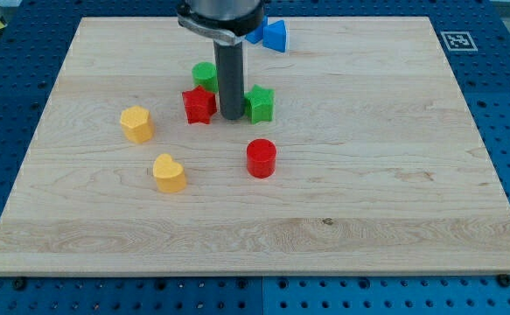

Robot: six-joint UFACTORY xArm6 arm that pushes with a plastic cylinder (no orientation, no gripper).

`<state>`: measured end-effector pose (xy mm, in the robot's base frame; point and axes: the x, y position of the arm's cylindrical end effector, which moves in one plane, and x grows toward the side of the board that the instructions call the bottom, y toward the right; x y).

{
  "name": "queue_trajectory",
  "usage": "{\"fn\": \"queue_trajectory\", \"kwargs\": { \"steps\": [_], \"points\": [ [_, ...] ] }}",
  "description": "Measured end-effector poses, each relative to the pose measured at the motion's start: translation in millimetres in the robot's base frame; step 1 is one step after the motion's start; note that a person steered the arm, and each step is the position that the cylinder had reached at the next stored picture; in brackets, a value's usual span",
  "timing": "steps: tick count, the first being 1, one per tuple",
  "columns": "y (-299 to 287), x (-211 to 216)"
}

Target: Move the red star in between the hexagon and green circle

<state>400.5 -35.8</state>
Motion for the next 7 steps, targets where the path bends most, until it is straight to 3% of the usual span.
{"fn": "queue_trajectory", "kwargs": {
  "steps": [7],
  "points": [
    [-47.8,16.6]
  ]
}}
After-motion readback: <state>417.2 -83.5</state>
